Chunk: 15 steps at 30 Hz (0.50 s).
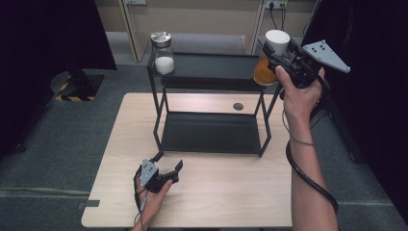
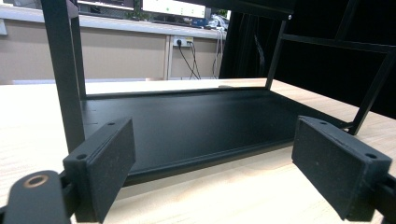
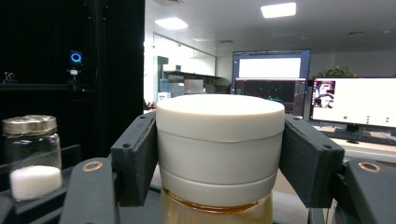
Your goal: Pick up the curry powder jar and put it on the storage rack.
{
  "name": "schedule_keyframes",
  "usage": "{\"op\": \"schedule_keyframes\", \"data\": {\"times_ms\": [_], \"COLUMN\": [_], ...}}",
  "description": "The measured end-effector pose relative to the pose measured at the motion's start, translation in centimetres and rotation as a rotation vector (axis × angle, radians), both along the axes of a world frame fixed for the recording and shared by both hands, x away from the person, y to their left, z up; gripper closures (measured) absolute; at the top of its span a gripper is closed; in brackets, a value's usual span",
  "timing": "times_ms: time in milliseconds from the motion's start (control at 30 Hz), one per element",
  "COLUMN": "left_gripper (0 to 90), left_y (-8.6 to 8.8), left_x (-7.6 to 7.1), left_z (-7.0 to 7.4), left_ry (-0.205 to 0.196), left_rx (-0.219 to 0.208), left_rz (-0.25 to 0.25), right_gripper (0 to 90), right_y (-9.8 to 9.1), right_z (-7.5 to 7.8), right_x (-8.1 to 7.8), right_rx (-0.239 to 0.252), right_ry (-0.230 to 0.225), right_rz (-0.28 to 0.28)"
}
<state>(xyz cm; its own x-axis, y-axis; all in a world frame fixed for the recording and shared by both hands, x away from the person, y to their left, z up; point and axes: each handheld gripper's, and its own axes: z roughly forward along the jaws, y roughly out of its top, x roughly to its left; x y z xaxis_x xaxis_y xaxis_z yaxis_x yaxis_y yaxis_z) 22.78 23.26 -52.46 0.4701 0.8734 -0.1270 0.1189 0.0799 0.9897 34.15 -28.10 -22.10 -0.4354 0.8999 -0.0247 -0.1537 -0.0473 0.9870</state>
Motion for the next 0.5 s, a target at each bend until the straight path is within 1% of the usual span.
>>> {"op": "schedule_keyframes", "data": {"times_ms": [333, 500], "left_gripper": [13.3, 13.3], "left_y": [0.0, 0.0], "left_x": [0.1, 0.1], "left_z": [0.0, 0.0], "left_ry": [0.001, 0.001], "left_rx": [0.0, 0.0], "left_rz": [-0.002, -0.003], "right_gripper": [33.9, 33.9], "right_y": [0.2, 0.4], "right_z": [0.4, 0.4], "right_x": [1.9, 2.9], "right_rx": [0.014, 0.034], "right_ry": [0.028, 0.04], "right_rz": [-0.021, -0.03]}}
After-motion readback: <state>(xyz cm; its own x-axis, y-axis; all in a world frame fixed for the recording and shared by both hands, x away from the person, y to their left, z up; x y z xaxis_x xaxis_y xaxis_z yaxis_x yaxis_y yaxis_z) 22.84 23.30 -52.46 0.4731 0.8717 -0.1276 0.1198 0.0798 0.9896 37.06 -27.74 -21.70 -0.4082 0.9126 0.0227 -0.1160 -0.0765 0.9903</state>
